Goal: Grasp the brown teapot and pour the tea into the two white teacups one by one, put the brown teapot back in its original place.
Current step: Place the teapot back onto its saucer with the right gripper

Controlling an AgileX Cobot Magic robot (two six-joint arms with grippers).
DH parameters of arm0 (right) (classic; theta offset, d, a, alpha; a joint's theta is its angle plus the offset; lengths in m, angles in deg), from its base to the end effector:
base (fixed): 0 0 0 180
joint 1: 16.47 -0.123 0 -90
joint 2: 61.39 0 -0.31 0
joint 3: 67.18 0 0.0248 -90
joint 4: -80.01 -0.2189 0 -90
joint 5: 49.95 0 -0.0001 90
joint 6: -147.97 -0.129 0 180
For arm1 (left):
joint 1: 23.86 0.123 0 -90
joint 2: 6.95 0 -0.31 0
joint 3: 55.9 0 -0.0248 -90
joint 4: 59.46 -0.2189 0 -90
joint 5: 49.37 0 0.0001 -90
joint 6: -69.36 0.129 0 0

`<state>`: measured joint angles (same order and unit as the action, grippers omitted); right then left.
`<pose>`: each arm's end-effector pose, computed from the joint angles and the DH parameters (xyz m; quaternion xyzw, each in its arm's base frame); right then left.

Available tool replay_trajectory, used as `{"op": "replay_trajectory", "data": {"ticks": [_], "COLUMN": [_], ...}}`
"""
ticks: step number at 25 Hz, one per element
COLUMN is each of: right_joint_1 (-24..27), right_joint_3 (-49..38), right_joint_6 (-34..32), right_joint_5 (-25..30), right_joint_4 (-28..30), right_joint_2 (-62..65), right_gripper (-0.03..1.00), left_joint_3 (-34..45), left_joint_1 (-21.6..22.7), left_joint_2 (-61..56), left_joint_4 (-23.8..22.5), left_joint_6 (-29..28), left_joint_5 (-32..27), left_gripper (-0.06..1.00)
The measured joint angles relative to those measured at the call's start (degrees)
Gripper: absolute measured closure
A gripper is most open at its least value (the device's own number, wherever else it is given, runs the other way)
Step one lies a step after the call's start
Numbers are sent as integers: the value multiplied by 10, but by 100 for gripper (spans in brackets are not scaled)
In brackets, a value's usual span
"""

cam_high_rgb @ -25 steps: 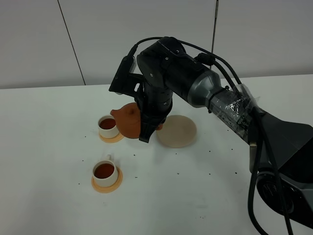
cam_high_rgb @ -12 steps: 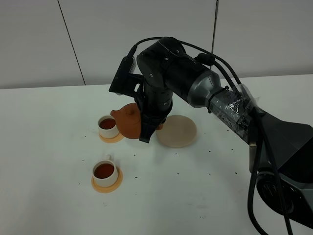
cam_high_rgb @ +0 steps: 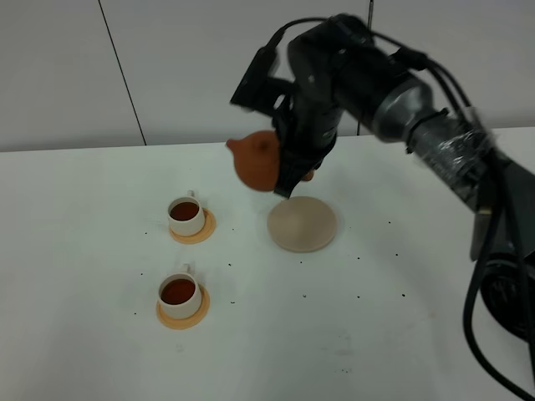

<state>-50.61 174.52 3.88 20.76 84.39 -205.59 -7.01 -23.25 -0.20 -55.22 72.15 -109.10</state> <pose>0.4383 0.2859 0.2427 -0.5611 0.7938 -0.0416 0.2309 -0.0247 -0.0085 0.2483 0.0174 0.8444 -0.0211 0.5351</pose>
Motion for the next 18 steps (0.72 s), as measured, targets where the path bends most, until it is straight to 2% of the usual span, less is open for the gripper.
{"op": "replay_trajectory", "data": {"ticks": [6, 14, 18], "right_joint_1": [30, 35, 35], "right_joint_3": [0, 0, -39], "right_joint_6": [2, 0, -6], "right_joint_5": [0, 0, -3], "right_joint_4": [-9, -13, -13], "right_joint_2": [9, 10, 20], "right_gripper": [87, 87, 87], "left_joint_3": [0, 0, 0], "left_joint_1": [0, 0, 0], "left_joint_2": [0, 0, 0], "left_joint_4": [0, 0, 0], "left_joint_6": [0, 0, 0], "left_joint_5": [0, 0, 0], "left_gripper": [70, 70, 70]}}
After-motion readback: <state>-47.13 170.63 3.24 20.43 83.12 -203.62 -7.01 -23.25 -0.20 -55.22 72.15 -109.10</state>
